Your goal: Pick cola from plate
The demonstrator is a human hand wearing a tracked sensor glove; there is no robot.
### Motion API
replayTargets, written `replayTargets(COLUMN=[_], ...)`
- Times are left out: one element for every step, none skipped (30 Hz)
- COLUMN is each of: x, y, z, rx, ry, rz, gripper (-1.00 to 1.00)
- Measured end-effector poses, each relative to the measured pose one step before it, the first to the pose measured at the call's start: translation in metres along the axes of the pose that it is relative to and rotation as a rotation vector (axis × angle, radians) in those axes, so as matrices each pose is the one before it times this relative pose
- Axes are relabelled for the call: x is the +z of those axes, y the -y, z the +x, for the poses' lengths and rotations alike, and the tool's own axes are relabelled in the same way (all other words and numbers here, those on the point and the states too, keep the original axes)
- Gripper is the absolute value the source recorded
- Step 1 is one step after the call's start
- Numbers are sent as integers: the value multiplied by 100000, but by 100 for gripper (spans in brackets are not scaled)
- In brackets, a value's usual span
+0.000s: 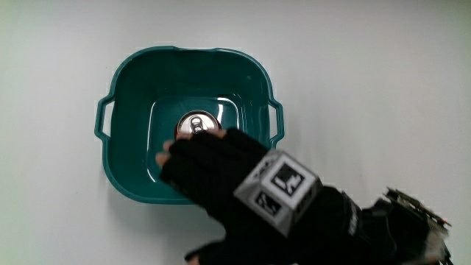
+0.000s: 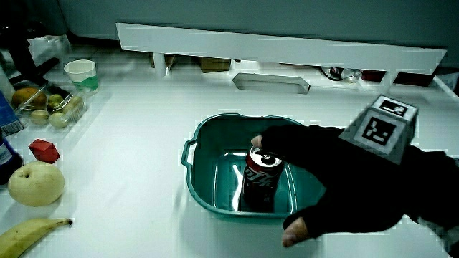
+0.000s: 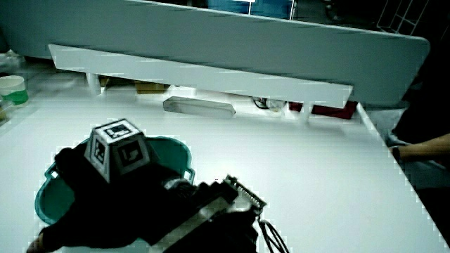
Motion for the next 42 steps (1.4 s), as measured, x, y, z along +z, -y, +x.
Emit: replayTargets(x=[-48, -46, 229, 222, 215, -205, 17, -215, -213, -211, -210, -208, -206, -204, -202, -200, -252, -57, -355, -195, -246, -196, -169, -169, -131, -150, -11, -38, -47, -100, -157, 25, 46, 43, 16, -185, 32, 19, -102, -166, 306, -103], y=[-479, -486, -275, -285, -295, -299, -217, -254, -258, -262, -266, -270, -273, -277, -280, -284, -242, -148, -255, -203, -224, -207, -186, -159, -116, -109, -33, -42, -43, -83, -102, 5, 17, 15, 25, -55, 57, 43, -40, -62, 171, -30], z=[355, 344, 205, 199, 193, 354, 142, 212, 209, 206, 203, 200, 197, 193, 190, 187, 181, 47, 197, 124, 140, 105, 102, 129, 110, 115, 47, 18, 8, 10, 55, -24, -62, -57, -51, 45, -17, 24, 59, 150, -103, 118], rx=[-2051, -2051, 1090, 1090, 1090, -2996, -1659, -1005, -1005, -1005, -1005, -1005, -1005, -1005, -1005, -1005, -1571, -38, -923, -739, -354, -659, -274, -846, -323, -353, 6, 80, -544, 414, -257, 345, 69, 50, 431, -714, 853, -1207, 676, -73, 102, -593], ry=[1618, 1618, -4191, -4191, -4191, -12, -592, 204, 204, 204, 204, 204, 204, 204, 204, 204, 997, -537, 179, 785, -433, 865, -814, 625, -38, -432, -765, 298, 137, -140, 341, -1022, 395, 538, -855, 1174, -1869, 1006, -383, -1356, -194, 255], rz=[-1569, -1569, 5386, 5386, 5386, -9154, -1757, -820, -820, -820, -820, -820, -820, -820, -820, -820, 132, -990, -512, -366, -576, -244, -967, -52, -37, -413, -407, 149, 339, -223, 257, 201, 392, 34, 477, 561, 492, 1683, 303, 365, 1550, 1458], gripper=[0, 0, 0, 0, 0, 0, 0, 0, 0, 0, 0, 0, 0, 0, 0, 0, 0, 0, 0, 0, 0, 0, 0, 0, 0, 0, 0, 0, 0, 0, 0, 0, 0, 0, 0, 5, 11, 16, 21, 26, 32, 37])
